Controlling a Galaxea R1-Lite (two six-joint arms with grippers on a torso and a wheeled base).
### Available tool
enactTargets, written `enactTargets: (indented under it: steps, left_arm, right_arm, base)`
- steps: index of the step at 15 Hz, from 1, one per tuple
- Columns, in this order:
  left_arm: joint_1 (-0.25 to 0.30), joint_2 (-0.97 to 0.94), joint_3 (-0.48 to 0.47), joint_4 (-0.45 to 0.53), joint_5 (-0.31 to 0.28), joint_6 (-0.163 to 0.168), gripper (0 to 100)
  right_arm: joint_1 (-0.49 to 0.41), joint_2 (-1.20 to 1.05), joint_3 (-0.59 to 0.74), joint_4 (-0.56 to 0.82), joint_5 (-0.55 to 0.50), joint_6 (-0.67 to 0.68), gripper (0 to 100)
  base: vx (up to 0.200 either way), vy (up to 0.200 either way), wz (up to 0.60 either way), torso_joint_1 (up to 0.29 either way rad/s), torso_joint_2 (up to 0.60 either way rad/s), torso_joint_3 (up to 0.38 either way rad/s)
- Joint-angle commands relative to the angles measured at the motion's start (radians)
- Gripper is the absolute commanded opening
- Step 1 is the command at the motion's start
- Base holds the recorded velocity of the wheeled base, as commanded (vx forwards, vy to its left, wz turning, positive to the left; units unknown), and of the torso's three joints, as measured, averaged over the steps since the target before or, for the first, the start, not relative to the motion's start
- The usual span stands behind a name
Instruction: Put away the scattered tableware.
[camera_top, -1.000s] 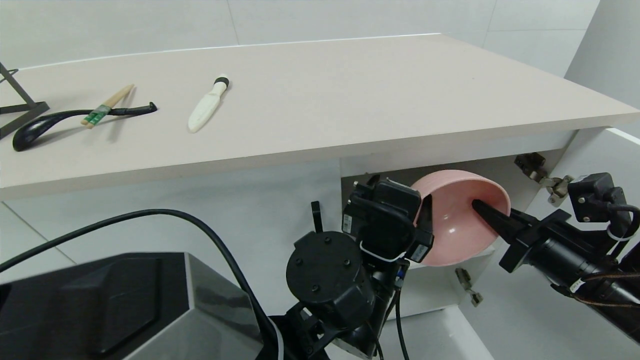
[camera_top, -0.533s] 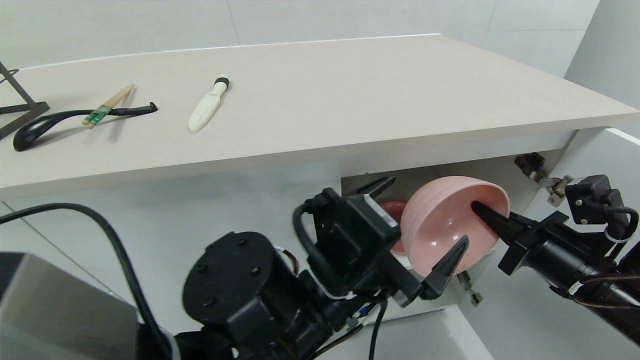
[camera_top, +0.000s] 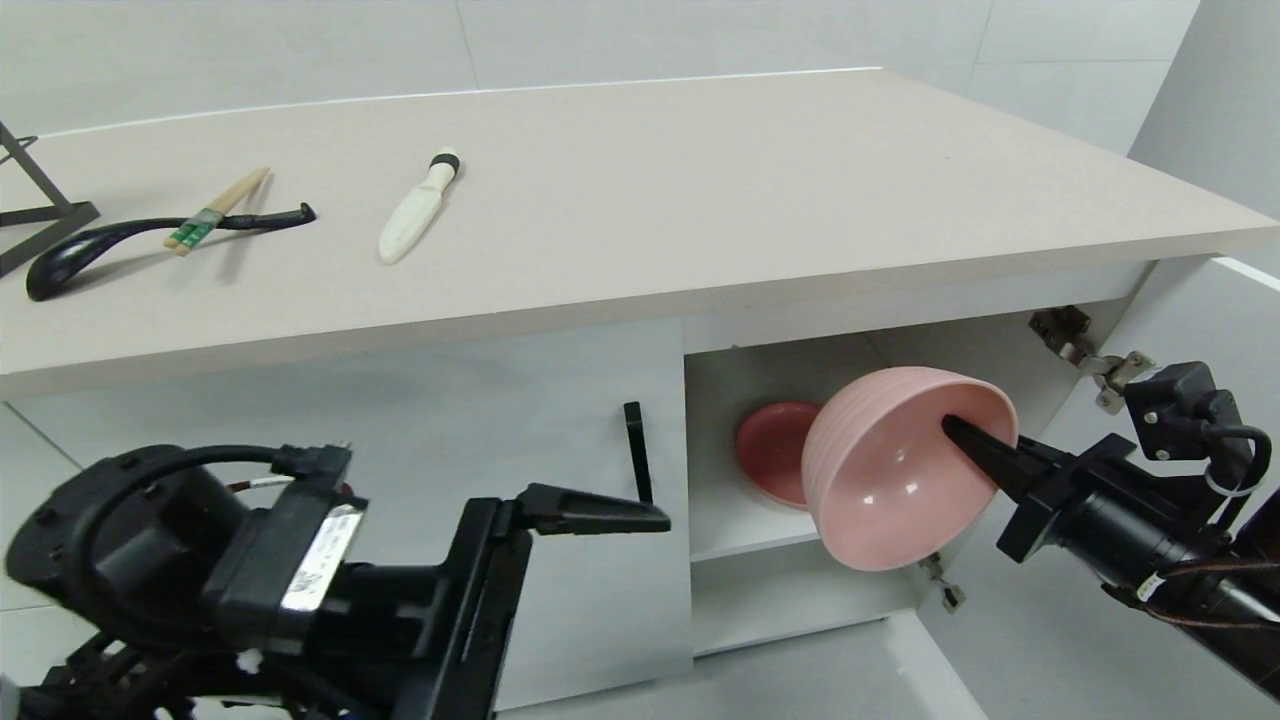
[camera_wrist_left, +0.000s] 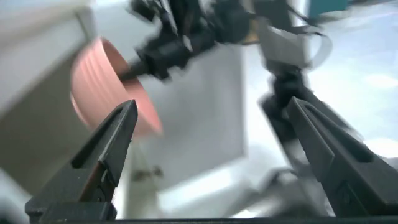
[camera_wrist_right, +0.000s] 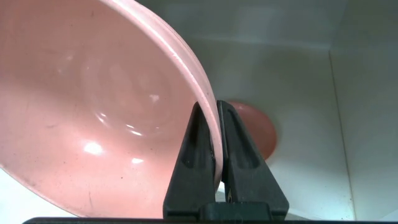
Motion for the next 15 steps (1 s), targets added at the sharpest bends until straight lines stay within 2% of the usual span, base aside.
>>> enactTargets:
  steps: [1, 2, 4, 5, 6, 7, 8, 9, 10, 11, 12, 13, 14, 15]
  left_arm:
    - [0.113, -0.129, 0.138, -0.001, 0.002, 0.017, 100]
    - [0.123, -0.160, 0.163, -0.001, 0.005, 0.026, 100]
    - [0.209, -0.324, 0.255, -0.001, 0.072, 0.023, 100]
    - [0.263, -0.422, 0.282, -0.001, 0.163, 0.014, 100]
    - [0.309, -0.522, 0.282, 0.024, 0.278, -0.011, 100]
    - [0.329, -0.631, 0.282, 0.073, 0.388, -0.069, 100]
    - [0.330, -0.680, 0.282, 0.108, 0.428, -0.100, 100]
    - [0.344, -0.869, 0.281, 0.301, 0.496, -0.157, 100]
    - [0.359, -0.959, 0.279, 0.410, 0.534, -0.169, 100]
    - [0.402, -1.123, 0.267, 0.657, 0.614, -0.180, 100]
    - [0.425, -1.238, 0.269, 0.863, 0.701, -0.176, 100]
    - [0.425, -1.306, 0.279, 0.999, 0.852, -0.163, 100]
    - [0.425, -1.360, 0.281, 1.122, 1.025, -0.164, 100]
    - [0.442, -1.406, 0.279, 1.214, 1.111, -0.163, 100]
  right_arm:
    - [0.000, 0.009, 0.009, -0.001, 0.000, 0.000, 0]
    - [0.000, 0.011, 0.012, -0.001, 0.000, 0.000, 0]
    - [-0.001, 0.028, 0.019, -0.001, 0.000, 0.000, 0]
    - [-0.003, 0.040, 0.024, -0.001, 0.000, 0.001, 0]
    - [-0.003, 0.054, 0.032, -0.001, 0.000, 0.001, 0]
    - [-0.004, 0.065, 0.036, -0.001, 0.000, 0.001, 0]
    - [-0.004, 0.068, 0.036, -0.001, 0.000, 0.001, 0]
    - [-0.006, 0.075, 0.036, -0.001, 0.000, 0.001, 0]
    - [-0.006, 0.077, 0.038, -0.001, 0.000, 0.001, 0]
    - [-0.012, 0.080, 0.045, -0.001, 0.000, 0.001, 0]
    - [-0.017, 0.088, 0.050, -0.001, 0.000, 0.001, 0]
    - [-0.032, 0.100, 0.050, -0.001, 0.000, 0.001, 0]
    - [-0.049, 0.109, 0.051, -0.001, 0.000, 0.001, 0]
    - [-0.060, 0.117, 0.053, -0.001, -0.001, 0.007, 0]
  base:
    - [0.000, 0.000, 0.00, 0.000, 0.00, 0.000]
    - [0.000, 0.000, 0.00, 0.000, 0.00, 0.000]
    - [0.000, 0.000, 0.00, 0.000, 0.00, 0.000]
    - [0.000, 0.000, 0.00, 0.000, 0.00, 0.000]
    - [0.000, 0.000, 0.00, 0.000, 0.00, 0.000]
    - [0.000, 0.000, 0.00, 0.000, 0.00, 0.000]
    - [0.000, 0.000, 0.00, 0.000, 0.00, 0.000]
    - [0.000, 0.000, 0.00, 0.000, 0.00, 0.000]
    - [0.000, 0.000, 0.00, 0.000, 0.00, 0.000]
    - [0.000, 0.000, 0.00, 0.000, 0.00, 0.000]
    - [0.000, 0.000, 0.00, 0.000, 0.00, 0.000]
    - [0.000, 0.000, 0.00, 0.000, 0.00, 0.000]
    - [0.000, 0.000, 0.00, 0.000, 0.00, 0.000]
    - [0.000, 0.000, 0.00, 0.000, 0.00, 0.000]
